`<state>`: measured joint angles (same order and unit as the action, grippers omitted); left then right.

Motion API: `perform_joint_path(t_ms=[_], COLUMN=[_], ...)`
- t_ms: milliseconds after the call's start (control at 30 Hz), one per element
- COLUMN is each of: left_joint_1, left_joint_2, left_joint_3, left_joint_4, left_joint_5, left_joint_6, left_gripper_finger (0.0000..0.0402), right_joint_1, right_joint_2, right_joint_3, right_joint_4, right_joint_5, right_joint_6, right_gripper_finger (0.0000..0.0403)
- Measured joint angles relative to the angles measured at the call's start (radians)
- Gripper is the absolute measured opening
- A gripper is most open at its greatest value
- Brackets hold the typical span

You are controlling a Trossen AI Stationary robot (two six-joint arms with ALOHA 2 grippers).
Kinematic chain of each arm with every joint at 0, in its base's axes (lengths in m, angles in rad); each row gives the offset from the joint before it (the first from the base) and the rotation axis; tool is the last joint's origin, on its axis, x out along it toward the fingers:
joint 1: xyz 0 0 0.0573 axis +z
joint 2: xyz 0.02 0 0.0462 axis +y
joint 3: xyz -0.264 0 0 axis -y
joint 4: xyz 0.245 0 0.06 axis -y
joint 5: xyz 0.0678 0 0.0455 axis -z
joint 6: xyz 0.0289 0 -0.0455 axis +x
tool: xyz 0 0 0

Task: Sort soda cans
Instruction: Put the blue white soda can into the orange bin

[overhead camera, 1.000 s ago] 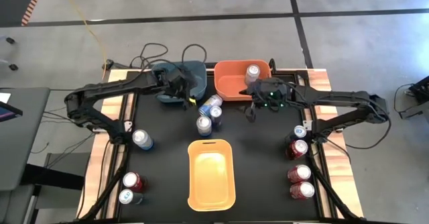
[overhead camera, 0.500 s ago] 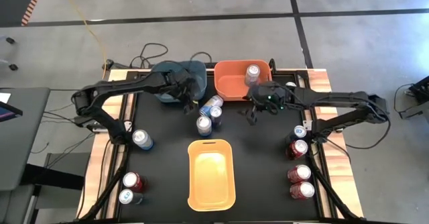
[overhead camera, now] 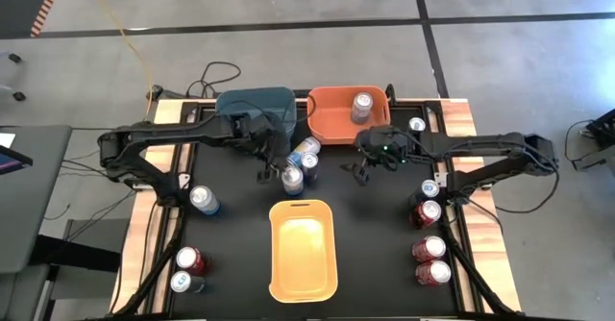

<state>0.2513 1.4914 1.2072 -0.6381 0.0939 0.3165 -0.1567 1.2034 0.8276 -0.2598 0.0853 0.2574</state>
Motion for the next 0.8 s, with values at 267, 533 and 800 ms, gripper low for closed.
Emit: perform_joint_path(t_ms=[267,533,800], left_joint_1=[-0.051,-0.055,-0.058], left_joint_2=[0.062,0.065,0.067], left_joint_3=[0.0,0.001,0.001], left_joint_4=[0.031,0.026,0.022], left_joint_5=[-0.002,-0.001,0.039], left_joint_6=[0.028,0.045,0.025], left_gripper_finger=[0.0341,0.0352,0.0351], right_joint_1=[0.055,0.063,0.063], right_joint_2=[0.0,0.0,0.0], right_joint_3=[0.0,0.0,0.001], right_joint_4=[0.029,0.029,0.029], right_joint_5=[0.0,0.0,0.0], right_joint_6=[0.005,0.016,0.026], right_gripper_finger=[0.0384,0.0384,0.0384])
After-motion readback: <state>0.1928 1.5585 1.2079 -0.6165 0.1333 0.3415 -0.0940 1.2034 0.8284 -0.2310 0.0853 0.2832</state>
